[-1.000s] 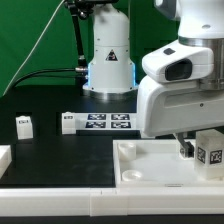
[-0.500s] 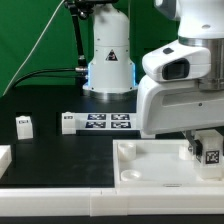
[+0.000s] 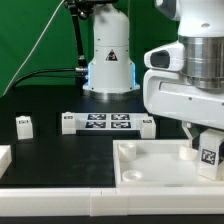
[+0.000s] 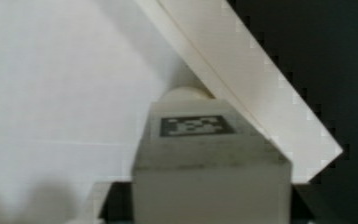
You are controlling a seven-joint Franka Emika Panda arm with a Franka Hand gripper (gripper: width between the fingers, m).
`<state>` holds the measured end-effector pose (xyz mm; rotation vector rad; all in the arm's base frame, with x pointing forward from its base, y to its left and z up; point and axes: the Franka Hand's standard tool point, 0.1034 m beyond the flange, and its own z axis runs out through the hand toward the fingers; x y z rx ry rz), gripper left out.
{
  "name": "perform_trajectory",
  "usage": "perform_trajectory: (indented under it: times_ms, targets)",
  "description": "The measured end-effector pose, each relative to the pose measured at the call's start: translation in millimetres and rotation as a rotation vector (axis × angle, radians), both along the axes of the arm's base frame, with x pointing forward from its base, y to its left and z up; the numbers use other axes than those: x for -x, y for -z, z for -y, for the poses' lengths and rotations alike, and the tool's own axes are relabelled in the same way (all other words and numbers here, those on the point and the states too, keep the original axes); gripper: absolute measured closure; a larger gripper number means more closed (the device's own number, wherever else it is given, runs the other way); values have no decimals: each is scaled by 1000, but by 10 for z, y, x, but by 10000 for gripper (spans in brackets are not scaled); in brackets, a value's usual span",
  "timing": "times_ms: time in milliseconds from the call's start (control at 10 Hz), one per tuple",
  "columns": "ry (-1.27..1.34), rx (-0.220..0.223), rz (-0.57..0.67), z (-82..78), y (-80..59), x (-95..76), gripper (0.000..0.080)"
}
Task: Assemble one leg
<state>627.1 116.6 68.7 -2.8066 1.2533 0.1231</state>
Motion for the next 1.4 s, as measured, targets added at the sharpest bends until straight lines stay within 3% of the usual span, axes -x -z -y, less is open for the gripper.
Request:
perform_trajectory:
  times_ms: [200,500,700,900,1000,1400]
  targets:
    - [295,18,-27,3,11,9,508]
    - [530,8,-55,23,10,2,508]
    - [522,7,-55,19,10,2,508]
    - [457,5,-48,7,10,5,255]
    - [374,1,-40,-14,10,9,183]
    - [-145,-22,12,-58,11,17,151]
